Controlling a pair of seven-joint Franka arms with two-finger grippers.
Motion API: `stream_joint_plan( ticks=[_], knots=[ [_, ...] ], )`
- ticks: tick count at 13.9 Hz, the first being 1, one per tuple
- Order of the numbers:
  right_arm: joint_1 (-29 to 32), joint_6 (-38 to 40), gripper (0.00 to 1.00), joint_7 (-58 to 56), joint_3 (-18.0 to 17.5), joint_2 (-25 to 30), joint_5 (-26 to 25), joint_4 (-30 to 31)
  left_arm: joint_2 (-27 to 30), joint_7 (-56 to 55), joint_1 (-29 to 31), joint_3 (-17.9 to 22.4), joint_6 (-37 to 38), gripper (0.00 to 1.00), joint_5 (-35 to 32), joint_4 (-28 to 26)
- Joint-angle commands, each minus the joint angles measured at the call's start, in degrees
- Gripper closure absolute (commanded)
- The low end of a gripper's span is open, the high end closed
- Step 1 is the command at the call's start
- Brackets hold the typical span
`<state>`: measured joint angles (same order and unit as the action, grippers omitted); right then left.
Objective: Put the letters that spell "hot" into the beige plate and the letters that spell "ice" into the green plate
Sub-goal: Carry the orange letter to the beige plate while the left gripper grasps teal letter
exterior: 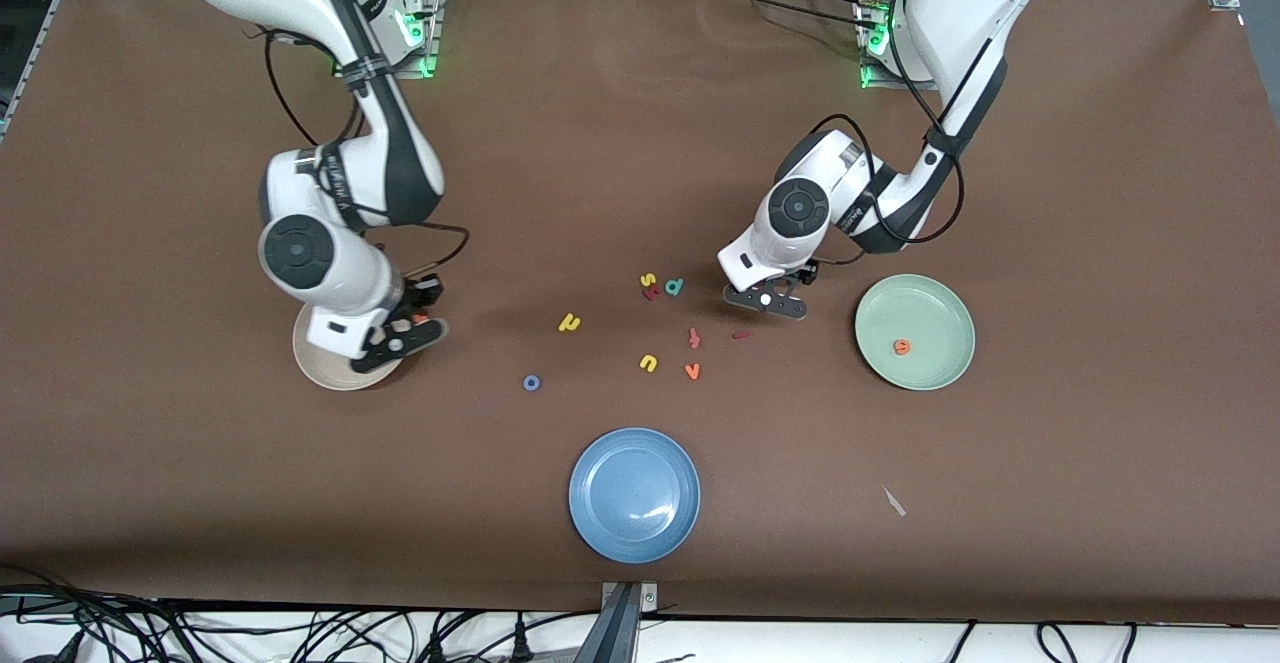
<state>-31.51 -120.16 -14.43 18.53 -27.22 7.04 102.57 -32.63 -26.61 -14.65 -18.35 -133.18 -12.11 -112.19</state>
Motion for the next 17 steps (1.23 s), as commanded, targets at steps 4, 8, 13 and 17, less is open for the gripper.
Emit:
stream_joint_plan(
  ticks=[4,8,13,17],
  knots=[
    [-0.1,-12.4,1.00,-5.7,5.3,3.7,1.6,11.9,-0.9,-2.0,0.2,0.0,-1.9,0.42,-2.3,-0.4],
    [0.2,-23.8,1.00,-5.5,5.7,4.5,7.5,18.7,-1.5,-1.9,0.2,-0.1,-2.0,0.72,-2.4,-0.1],
    [4.6,-7.3,0.01,-4.9,5.6,3.0,14.3,10.5,1.0,-0.2,1.2,0.1,-1.0,1.00,-2.3,0.5],
    [5.0,-6.2,0.00,-5.1,5.5,2.8,14.4,9.1,4.5,12.1,6.5,0.5,8.4,1.00,-2.3,4.6]
  ],
)
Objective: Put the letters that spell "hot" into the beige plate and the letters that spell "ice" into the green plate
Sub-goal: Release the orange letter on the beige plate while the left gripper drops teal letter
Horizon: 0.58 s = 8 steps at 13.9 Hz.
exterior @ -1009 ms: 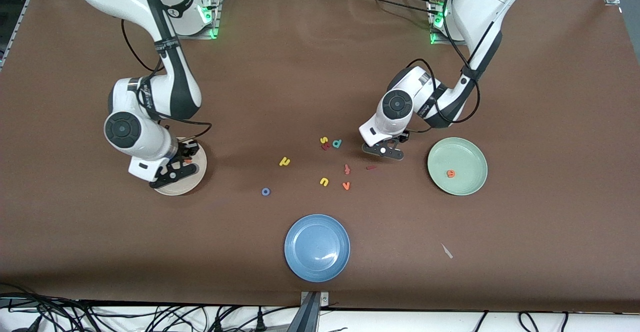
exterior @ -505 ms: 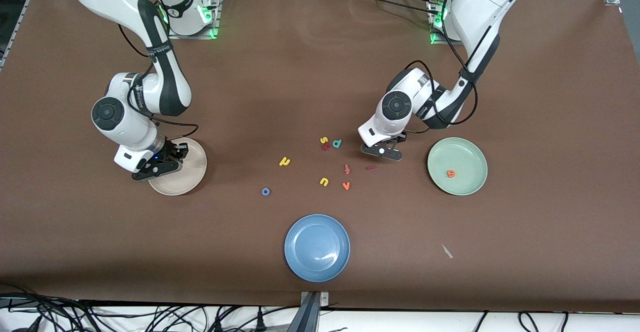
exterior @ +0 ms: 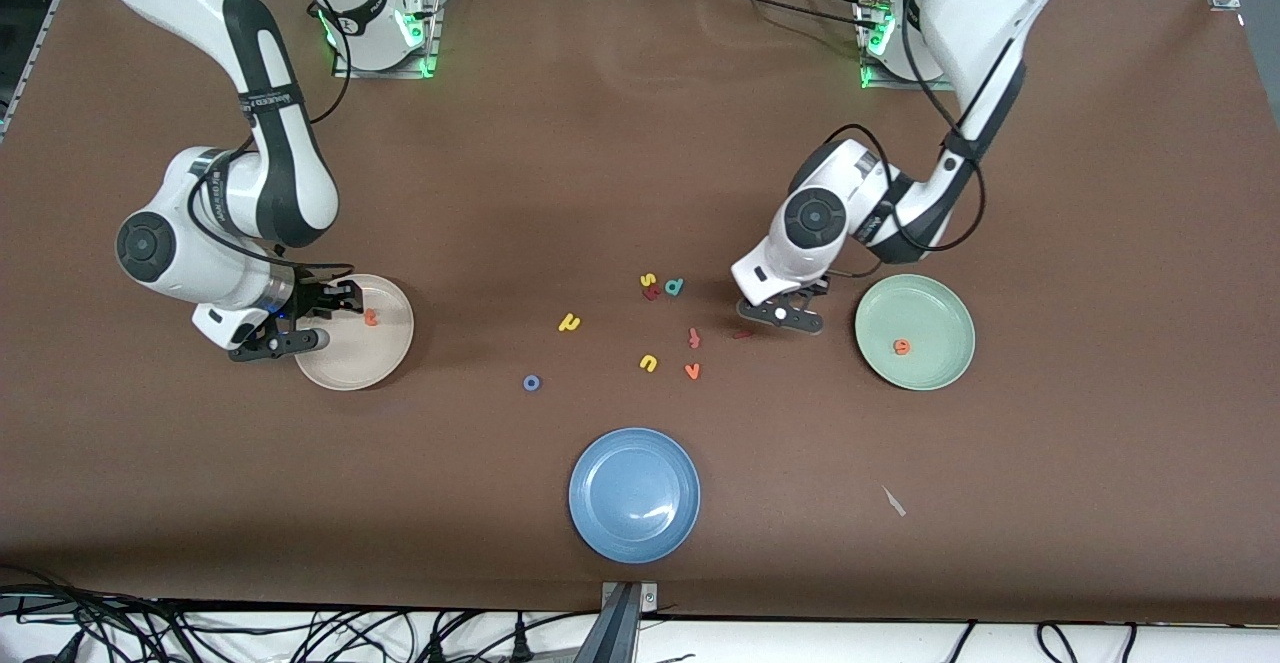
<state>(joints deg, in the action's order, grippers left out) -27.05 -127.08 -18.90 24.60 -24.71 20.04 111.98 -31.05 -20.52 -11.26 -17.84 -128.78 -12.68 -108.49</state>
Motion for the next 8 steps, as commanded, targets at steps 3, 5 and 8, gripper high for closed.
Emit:
stream_joint_plan(
  ticks=[3,5,8],
  knots=[
    [-1.7,-0.3,0.00,10.9,-1.3,0.4,1.9,-0.9,4.0,22.0,11.7,-0.3,4.2,1.00,-1.7,1.0],
    [-5.6,-0.9,0.00,23.2,-1.3,-1.2,1.8,-3.1,3.7,26.7,15.3,-0.3,4.2,0.99,-1.6,0.9],
    [-11.5,-2.3,0.00,43.5,-1.4,-4.6,1.8,-7.9,2.7,26.9,16.4,-0.3,4.0,0.40,-1.7,0.8]
  ],
)
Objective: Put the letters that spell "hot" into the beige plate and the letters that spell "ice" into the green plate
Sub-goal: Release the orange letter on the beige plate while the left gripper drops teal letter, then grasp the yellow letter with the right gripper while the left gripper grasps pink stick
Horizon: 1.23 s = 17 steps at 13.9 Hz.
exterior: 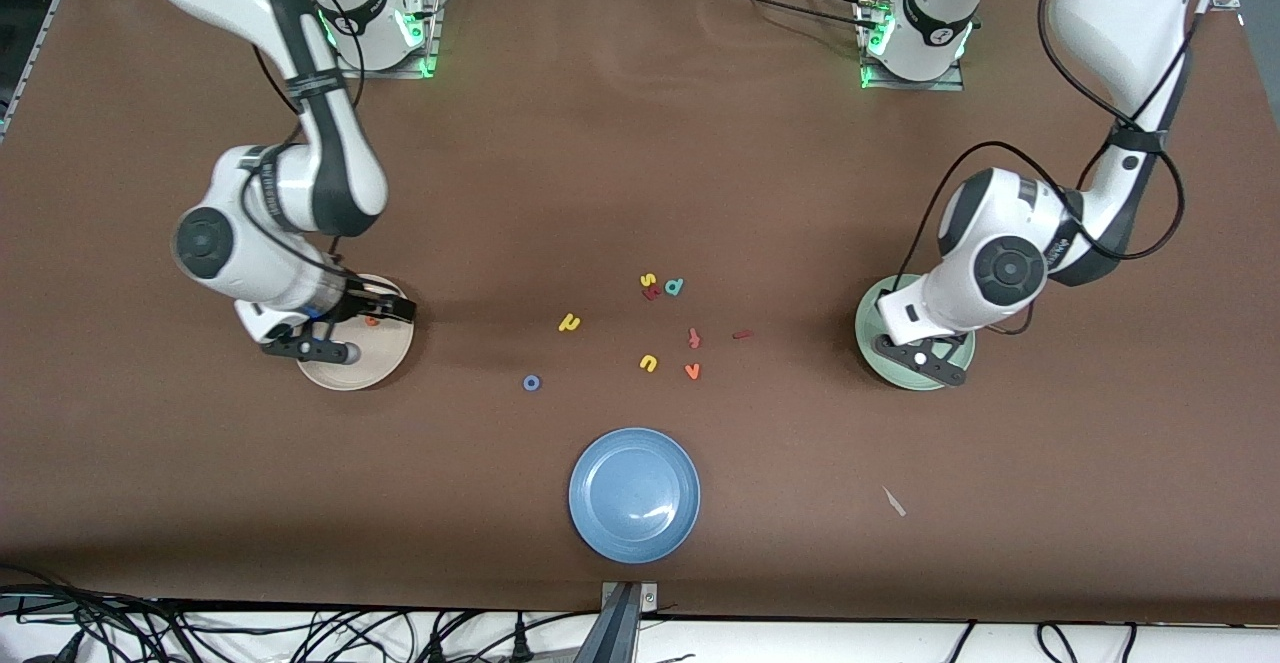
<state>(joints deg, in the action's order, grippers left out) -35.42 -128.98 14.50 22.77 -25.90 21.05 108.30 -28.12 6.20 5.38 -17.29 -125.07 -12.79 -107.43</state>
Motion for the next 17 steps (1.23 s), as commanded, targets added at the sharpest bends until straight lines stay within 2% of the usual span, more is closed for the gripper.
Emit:
stream_joint_plan(
  ticks=[1,5,8,10,13,14,17],
  knots=[
    [-4.5,-0.5,0.00,14.1,0.3,-4.6,0.9,-6.2,-0.2,0.4,-0.3,-0.8,0.3,0.00,-1.6,-0.2],
    [-9.2,-7.5,0.00,27.5,0.3,-10.0,1.4,-9.8,0.0,0.5,-1.8,-2.5,0.3,0.00,-1.5,0.3],
    [-9.9,-7.7,0.00,35.6,-2.6,-15.0,3.4,-15.6,-0.7,4.2,-3.7,-4.8,0.4,0.00,-1.4,3.3],
    [-9.9,-7.5,0.00,37.2,-4.4,-17.4,4.9,-18.6,-3.7,6.3,-7.8,-4.8,0.4,0.00,-1.6,6.8],
    [-10.0,-7.3,0.01,37.2,-5.8,-18.6,4.9,-19.1,-9.2,8.6,-12.7,-4.8,0.4,0.00,-1.7,11.9],
    [-10.0,-7.3,0.01,37.5,-7.0,-19.4,4.9,-19.1,-10.7,9.7,-13.9,-4.6,0.3,0.00,-1.8,13.2],
    [-10.1,-6.6,0.04,37.6,-7.6,-20.8,4.4,-19.2,-14.7,16.9,-14.4,-4.5,-0.6,0.00,-3.6,16.4]
  ],
)
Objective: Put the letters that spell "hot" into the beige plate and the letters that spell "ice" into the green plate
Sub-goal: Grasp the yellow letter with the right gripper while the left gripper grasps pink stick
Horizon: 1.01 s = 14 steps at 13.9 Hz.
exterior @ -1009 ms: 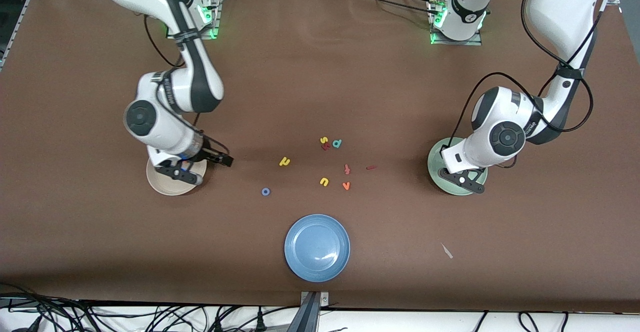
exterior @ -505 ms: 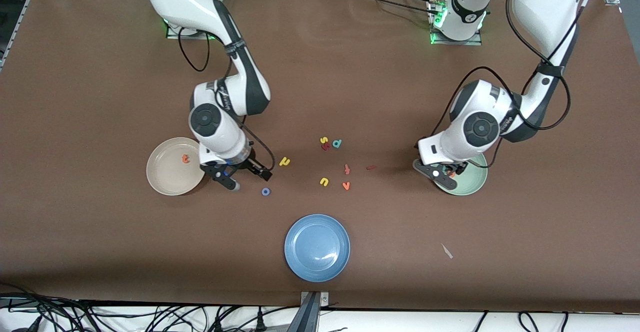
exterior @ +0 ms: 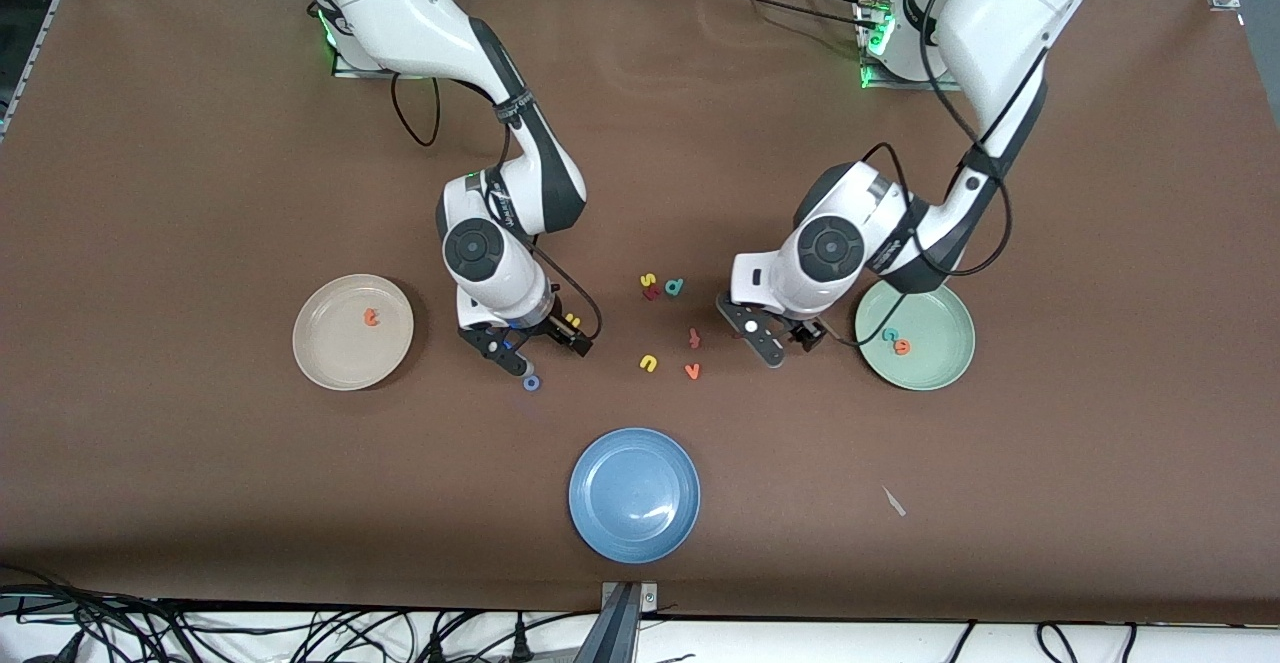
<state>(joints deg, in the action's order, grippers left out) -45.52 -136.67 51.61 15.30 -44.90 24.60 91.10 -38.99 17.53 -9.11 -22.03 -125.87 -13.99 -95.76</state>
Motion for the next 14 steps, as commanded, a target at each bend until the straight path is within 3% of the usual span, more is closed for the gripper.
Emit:
stream_joint_plan(
  ticks=[1,5,8,11,12,14],
  knots=[
    [0.0,1.9,0.04,0.4,-0.2,-1.8,0.8,-2.0,-4.3,6.5,-0.2,0.2,-0.2,0.02,-2.4,4.9],
    [0.0,5.1,0.13,0.5,-0.2,-2.3,1.1,-3.5,-6.4,12.8,-0.3,0.2,-5.2,0.08,-2.7,4.9],
    [0.0,5.0,0.23,0.5,-0.3,-2.6,1.0,-3.5,-7.2,13.1,-1.8,0.3,-6.1,0.15,-2.8,4.8],
    [-0.1,5.0,0.26,0.5,-1.0,-3.5,1.2,-4.7,-7.8,13.0,-1.9,0.3,-8.1,0.18,-2.8,4.5],
    [0.0,5.1,0.29,0.6,-1.0,-3.7,1.2,-5.3,-7.8,13.0,-1.9,0.2,-8.1,0.22,-2.7,4.4],
    [-0.1,5.1,0.37,0.7,-1.1,-3.9,1.0,-5.4,-7.7,12.9,-2.0,0.3,-8.1,0.54,-2.8,4.2]
  ],
)
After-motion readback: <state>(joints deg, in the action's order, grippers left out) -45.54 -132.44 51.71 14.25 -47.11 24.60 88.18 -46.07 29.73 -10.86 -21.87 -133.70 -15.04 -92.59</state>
